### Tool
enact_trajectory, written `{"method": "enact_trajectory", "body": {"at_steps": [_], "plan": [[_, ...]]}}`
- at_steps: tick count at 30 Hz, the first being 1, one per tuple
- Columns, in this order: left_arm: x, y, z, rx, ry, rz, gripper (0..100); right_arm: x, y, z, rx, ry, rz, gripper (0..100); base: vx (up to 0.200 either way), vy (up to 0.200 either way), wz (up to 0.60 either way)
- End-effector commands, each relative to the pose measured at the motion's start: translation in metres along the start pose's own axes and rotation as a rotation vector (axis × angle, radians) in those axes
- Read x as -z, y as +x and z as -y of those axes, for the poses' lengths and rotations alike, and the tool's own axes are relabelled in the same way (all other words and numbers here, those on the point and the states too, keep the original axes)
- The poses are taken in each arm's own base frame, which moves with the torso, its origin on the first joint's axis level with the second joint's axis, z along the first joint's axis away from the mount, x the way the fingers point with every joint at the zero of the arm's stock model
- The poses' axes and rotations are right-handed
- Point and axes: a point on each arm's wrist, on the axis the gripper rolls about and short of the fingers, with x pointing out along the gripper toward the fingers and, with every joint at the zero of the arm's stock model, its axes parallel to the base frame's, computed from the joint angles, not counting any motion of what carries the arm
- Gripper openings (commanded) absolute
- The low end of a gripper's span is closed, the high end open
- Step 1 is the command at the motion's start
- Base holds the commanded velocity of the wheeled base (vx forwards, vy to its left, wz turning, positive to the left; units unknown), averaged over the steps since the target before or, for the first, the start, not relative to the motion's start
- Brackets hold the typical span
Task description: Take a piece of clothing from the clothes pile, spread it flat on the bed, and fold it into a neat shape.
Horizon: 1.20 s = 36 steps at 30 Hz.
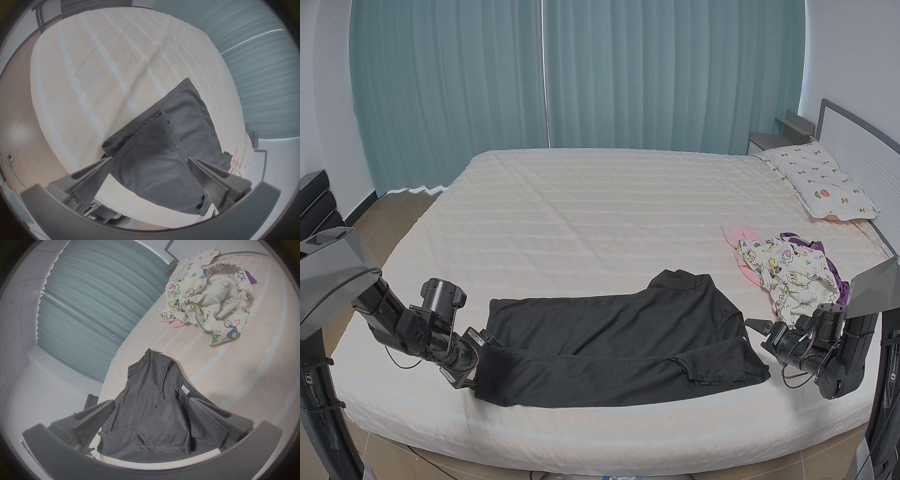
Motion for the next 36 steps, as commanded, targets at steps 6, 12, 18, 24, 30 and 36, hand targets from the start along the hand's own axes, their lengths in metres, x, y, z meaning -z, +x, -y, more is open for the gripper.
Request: {"method": "enact_trajectory", "body": {"at_steps": [6, 12, 18, 24, 30, 36], "plan": [[0.0, -0.003, -0.001, 0.013, -0.006, -0.016, 100, 0.0, -0.001, -0.002, -0.009, -0.006, 0.005, 100, 0.0, 0.167, 0.0], [0.0, -0.003, -0.002, 0.01, -0.008, -0.018, 100, 0.001, -0.001, -0.001, -0.007, -0.007, 0.003, 100, 0.0, 0.0, 0.0], [-0.001, -0.003, -0.002, 0.012, -0.009, -0.016, 100, 0.001, -0.001, -0.001, -0.006, -0.006, 0.002, 100, 0.0, 0.0, 0.0], [-0.008, -0.004, 0.011, 0.048, 0.004, 0.019, 100, 0.002, 0.0, -0.003, -0.012, -0.01, 0.0, 100, 0.0, 0.0, 0.0], [-0.025, 0.0, 0.04, 0.122, 0.037, 0.081, 100, 0.005, 0.0, -0.005, -0.015, -0.015, -0.008, 100, 0.0, 0.0, 0.0], [-0.045, 0.027, 0.065, 0.168, 0.135, 0.124, 100, 0.005, 0.0, -0.006, -0.007, -0.017, -0.003, 100, 0.0, 0.0, 0.0]]}}
